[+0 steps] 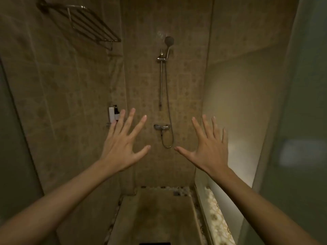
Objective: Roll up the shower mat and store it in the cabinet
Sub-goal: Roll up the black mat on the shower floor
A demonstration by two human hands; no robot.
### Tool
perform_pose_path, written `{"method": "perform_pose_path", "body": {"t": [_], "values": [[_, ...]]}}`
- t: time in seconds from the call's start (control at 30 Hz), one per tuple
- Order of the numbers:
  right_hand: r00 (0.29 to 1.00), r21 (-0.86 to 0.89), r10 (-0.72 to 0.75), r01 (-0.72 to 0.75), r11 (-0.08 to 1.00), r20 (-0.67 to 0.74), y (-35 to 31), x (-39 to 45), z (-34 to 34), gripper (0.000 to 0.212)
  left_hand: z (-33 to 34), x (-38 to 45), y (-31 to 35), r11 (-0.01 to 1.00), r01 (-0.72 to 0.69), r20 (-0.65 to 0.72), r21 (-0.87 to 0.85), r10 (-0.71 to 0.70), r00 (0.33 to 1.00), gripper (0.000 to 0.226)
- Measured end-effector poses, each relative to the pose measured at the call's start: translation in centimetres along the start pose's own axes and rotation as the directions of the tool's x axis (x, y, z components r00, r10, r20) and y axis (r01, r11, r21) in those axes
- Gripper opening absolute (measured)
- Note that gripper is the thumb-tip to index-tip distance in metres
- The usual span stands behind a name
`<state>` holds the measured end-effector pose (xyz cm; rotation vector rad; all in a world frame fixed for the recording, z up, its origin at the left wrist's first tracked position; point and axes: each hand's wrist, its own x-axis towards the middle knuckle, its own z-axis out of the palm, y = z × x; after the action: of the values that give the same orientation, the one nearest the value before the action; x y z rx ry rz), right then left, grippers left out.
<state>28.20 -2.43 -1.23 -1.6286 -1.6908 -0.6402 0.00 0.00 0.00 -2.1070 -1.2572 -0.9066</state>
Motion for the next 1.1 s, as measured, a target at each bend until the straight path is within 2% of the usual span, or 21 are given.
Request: {"method": "perform_pose_path", "body": {"t": [0.3, 0.53, 0.73, 0.9, 1.1], "values": [[0.974, -0.029, -0.023, 0.030, 0.999, 0.225, 1.1, -0.1, 6.0, 0.111, 6.2, -1.7, 0.3, 0.995, 0.081, 0.163, 0.053, -0.089, 0.983, 0.086], [0.908, -0.058, 0.007, 0.019, 0.998, 0.418, 2.6, 0.5, 15.2, 0.108, 14.2, -1.5, -2.6, 0.993, 0.113, 0.311, 0.033, -0.117, 0.943, 0.085], [0.863, -0.031, 0.013, 0.003, 1.000, 0.505, 3.1, 2.3, 24.0, 0.109, 22.0, -0.1, -7.4, 0.987, 0.162, 0.378, -0.002, -0.149, 0.914, 0.082], [0.864, 0.005, -0.006, 0.004, 1.000, 0.504, 2.4, 3.4, 29.6, 0.106, 28.2, 0.4, -11.7, 0.984, 0.177, 0.470, -0.003, -0.155, 0.869, 0.087], [0.791, -0.002, 0.028, -0.034, 0.999, 0.611, 4.1, 2.2, 35.3, 0.101, 34.9, 0.0, -12.7, 0.969, 0.222, 0.516, -0.110, -0.135, 0.846, 0.085]]}}
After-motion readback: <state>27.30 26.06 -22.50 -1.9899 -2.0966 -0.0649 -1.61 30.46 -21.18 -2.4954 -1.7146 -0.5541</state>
